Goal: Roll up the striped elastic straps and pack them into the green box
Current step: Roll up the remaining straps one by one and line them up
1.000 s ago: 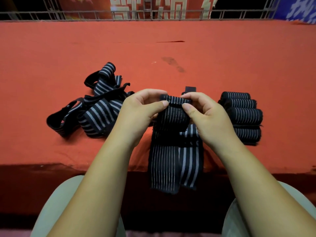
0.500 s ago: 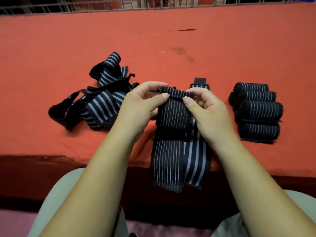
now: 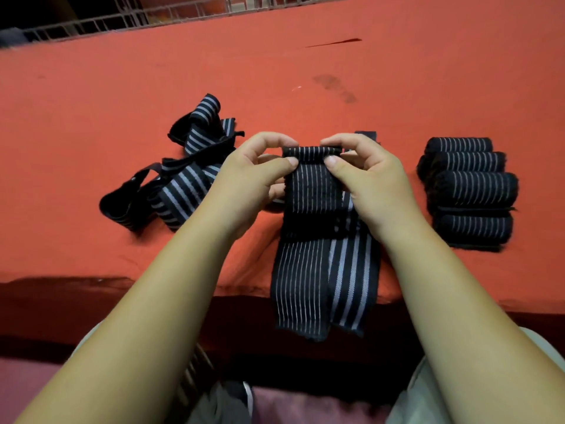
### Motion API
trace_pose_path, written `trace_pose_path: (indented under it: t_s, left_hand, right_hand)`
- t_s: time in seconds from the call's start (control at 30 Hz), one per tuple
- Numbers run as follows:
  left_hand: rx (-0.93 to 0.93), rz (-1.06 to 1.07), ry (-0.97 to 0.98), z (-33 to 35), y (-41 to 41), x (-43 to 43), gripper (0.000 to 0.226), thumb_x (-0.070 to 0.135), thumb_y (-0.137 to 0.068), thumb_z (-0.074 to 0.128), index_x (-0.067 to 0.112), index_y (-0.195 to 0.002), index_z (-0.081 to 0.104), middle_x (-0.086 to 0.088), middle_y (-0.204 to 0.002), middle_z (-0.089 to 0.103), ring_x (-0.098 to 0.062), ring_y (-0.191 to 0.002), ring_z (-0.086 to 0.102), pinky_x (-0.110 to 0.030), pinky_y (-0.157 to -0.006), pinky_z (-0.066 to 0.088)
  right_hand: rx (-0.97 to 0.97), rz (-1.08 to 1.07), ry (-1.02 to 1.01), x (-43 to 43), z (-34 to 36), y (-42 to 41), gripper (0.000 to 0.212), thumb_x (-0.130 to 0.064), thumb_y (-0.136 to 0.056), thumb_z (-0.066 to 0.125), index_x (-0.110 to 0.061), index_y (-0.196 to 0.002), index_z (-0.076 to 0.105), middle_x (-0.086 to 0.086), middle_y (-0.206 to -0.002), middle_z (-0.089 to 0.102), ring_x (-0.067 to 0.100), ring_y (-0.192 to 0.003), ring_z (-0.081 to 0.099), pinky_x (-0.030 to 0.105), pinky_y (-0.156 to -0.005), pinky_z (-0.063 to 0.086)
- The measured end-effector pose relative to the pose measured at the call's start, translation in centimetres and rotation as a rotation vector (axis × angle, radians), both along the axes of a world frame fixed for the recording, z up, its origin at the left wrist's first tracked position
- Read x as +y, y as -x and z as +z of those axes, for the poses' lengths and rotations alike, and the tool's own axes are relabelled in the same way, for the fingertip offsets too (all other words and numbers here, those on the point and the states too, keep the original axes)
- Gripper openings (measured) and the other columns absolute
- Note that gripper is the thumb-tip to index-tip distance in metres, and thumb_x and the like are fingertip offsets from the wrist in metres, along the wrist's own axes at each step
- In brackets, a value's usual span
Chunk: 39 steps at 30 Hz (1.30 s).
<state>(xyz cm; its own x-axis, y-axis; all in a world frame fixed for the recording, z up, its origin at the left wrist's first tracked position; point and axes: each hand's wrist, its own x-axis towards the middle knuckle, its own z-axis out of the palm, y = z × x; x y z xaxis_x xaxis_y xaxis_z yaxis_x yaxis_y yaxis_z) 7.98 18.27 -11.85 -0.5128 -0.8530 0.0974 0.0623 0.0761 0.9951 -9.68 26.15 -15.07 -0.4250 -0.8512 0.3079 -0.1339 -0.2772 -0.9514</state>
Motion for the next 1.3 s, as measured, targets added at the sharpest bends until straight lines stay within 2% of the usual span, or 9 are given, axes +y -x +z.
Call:
trace_pose_path:
  t_s: [0.17,0.27,0.37,0.5,0.63,0.83,0.97,1.2,1.3]
  left_hand:
    - [0.061,0.006,-0.003,-0.9,0.1,-1.6,0.005,0.014,-0.103,0.071,0.016,-0.100,0.072,-0.006,-0.088,0.069,-0.016,-0.072,0.068,-0.029,-0.062,0.055]
    - [0.130,0.025,-0.037,-2.1,0.5,-2.9,0.012,0.005,-0.101,0.070,0.017,-0.098,0.073,0.000,-0.085,0.071,-0.014,-0.071,0.068,-0.025,-0.058,0.052]
    - [0.219,0.002,-0.082,-3.2,0.9,-4.0,0.020,-0.004,-0.097,0.071,0.013,-0.109,0.074,0.000,-0.090,0.074,-0.015,-0.085,0.073,-0.025,-0.069,0.057]
    - [0.219,0.033,-0.077,-3.9,1.7,-5.3,0.028,-0.003,-0.093,0.077,0.012,-0.116,0.078,0.002,-0.092,0.065,-0.009,-0.085,0.070,-0.024,-0.076,0.058]
    - [0.210,-0.022,-0.036,-4.3,2.0,-6.0,0.021,0.007,-0.096,0.078,0.017,-0.114,0.080,-0.010,-0.104,0.076,-0.027,-0.102,0.072,-0.052,-0.100,0.058]
    - [0.167,0.054,0.039,-5.3,2.2,-5.8,0.025,0.018,-0.098,0.080,0.020,-0.122,0.081,-0.015,-0.118,0.080,-0.047,-0.118,0.071,-0.063,-0.110,0.053]
    - [0.122,0.158,0.113,-5.5,2.6,-5.3,0.031,0.022,-0.100,0.078,0.019,-0.130,0.079,0.001,-0.121,0.081,-0.020,-0.121,0.074,-0.050,-0.113,0.054]
    - [-0.018,0.182,0.332,-5.6,3.1,-4.7,0.033,0.024,-0.106,0.070,0.026,-0.140,0.072,0.017,-0.114,0.078,-0.004,-0.117,0.071,-0.029,-0.108,0.054]
    - [0.063,0.140,0.281,-5.7,3.0,-4.9,0.032,0.016,-0.104,0.071,0.025,-0.134,0.077,0.009,-0.121,0.080,-0.010,-0.118,0.073,-0.040,-0.111,0.054]
  right_hand:
    - [-0.035,0.022,-0.018,-0.7,0.1,-0.2,0.024,-0.005,-0.100,0.069,-0.022,-0.115,0.078,0.013,-0.107,0.078,0.021,-0.092,0.074,0.049,-0.086,0.062]
    - [-0.087,0.035,-0.041,-1.4,0.2,-0.3,0.019,-0.015,-0.102,0.072,-0.016,-0.120,0.077,0.013,-0.108,0.077,0.015,-0.090,0.073,0.036,-0.078,0.062]
    - [-0.070,-0.061,-0.068,-2.5,-0.3,0.0,0.018,-0.024,-0.103,0.072,-0.017,-0.118,0.078,0.005,-0.105,0.080,0.011,-0.090,0.074,0.028,-0.079,0.061]
    - [0.006,-0.080,-0.094,-3.1,-1.1,0.6,0.016,-0.021,-0.105,0.069,-0.020,-0.118,0.079,0.005,-0.102,0.081,0.019,-0.092,0.077,0.041,-0.084,0.062]
    - [0.023,-0.138,-0.040,-3.3,-1.4,0.7,0.017,-0.015,-0.105,0.067,-0.023,-0.117,0.077,0.001,-0.098,0.080,0.010,-0.089,0.072,0.031,-0.083,0.059]
    - [0.015,-0.199,-0.050,-3.9,-2.4,0.8,0.028,-0.021,-0.104,0.070,-0.029,-0.129,0.078,-0.017,-0.121,0.079,0.001,-0.117,0.071,0.026,-0.103,0.056]
    - [0.067,-0.201,-0.079,-4.0,-2.7,0.8,0.035,-0.026,-0.107,0.067,-0.026,-0.142,0.070,-0.019,-0.135,0.072,-0.007,-0.128,0.062,0.027,-0.116,0.048]
    - [0.081,-0.194,-0.103,-3.8,-2.9,1.1,0.038,-0.031,-0.109,0.063,-0.030,-0.147,0.066,-0.017,-0.141,0.069,-0.006,-0.134,0.058,0.033,-0.120,0.046]
    - [0.080,-0.185,-0.096,-3.8,-2.7,1.2,0.034,-0.036,-0.109,0.062,-0.037,-0.142,0.068,-0.023,-0.136,0.070,-0.008,-0.130,0.060,0.028,-0.114,0.049]
